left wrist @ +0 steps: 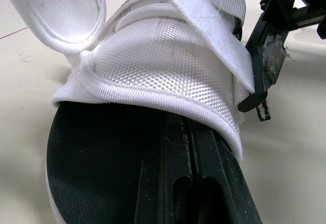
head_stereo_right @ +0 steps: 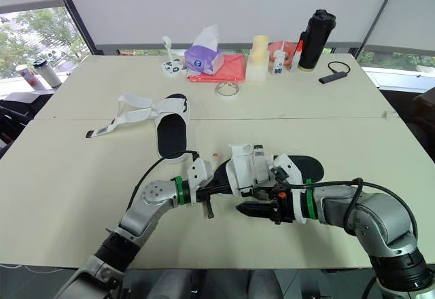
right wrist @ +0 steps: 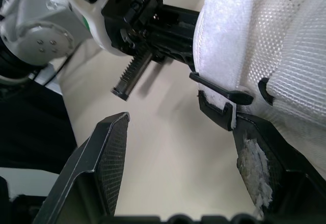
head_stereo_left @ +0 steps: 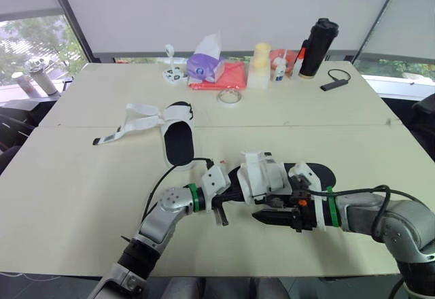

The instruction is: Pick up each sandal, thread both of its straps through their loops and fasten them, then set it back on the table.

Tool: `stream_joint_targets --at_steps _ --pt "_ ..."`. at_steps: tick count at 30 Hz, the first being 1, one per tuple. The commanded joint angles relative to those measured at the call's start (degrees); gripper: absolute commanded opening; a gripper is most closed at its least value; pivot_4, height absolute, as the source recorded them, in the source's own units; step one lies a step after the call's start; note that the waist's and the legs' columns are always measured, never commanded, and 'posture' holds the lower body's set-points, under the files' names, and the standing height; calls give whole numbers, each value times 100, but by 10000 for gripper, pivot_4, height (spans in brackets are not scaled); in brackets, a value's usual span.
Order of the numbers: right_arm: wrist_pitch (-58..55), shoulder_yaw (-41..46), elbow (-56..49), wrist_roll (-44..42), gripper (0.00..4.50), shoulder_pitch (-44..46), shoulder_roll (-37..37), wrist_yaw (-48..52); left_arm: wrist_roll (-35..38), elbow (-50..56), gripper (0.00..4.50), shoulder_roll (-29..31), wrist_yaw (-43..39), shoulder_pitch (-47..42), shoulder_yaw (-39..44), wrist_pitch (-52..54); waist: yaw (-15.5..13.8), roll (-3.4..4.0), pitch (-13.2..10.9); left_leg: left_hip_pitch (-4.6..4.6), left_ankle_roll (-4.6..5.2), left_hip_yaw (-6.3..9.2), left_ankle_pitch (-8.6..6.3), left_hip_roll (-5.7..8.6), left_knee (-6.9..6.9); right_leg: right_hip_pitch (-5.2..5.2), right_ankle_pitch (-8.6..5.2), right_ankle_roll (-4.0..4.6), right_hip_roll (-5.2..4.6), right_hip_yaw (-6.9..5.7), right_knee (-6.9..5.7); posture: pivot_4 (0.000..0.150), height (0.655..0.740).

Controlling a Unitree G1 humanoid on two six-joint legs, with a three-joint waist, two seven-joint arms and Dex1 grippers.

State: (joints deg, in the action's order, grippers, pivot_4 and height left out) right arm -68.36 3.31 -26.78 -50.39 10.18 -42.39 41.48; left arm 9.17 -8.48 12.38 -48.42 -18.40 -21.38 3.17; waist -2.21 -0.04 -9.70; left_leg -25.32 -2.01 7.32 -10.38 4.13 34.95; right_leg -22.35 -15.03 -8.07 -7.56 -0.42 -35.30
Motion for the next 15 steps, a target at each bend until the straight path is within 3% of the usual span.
stream_joint_targets --at_steps 1,4,9,15 --pt "-4 119 -44 -140 33042 113 47 -50 -238 -292 0 62 5 150 -154 251 0 0 0 0 0 0 0 0 0 0 0 0 0 0 0 1500 7400" --pt "-66 98 -46 -200 24587 126 50 -82 -238 -286 0 63 17 157 -150 254 -1 0 0 0 0 0 0 0 0 0 0 0 0 0 0 1500 7400" --pt "-178 91 -2 -261 481 163 67 -128 -238 -287 0 54 20 164 -155 245 -6 0 0 0 0 0 0 1 0 0 0 0 0 0 0 1500 7400" --pt "-305 50 -50 -275 481 129 5 -105 -232 -295 0 49 14 164 -151 232 -3 0 0 0 0 -1 0 0 -1 0 0 0 0 0 0 1500 7400"
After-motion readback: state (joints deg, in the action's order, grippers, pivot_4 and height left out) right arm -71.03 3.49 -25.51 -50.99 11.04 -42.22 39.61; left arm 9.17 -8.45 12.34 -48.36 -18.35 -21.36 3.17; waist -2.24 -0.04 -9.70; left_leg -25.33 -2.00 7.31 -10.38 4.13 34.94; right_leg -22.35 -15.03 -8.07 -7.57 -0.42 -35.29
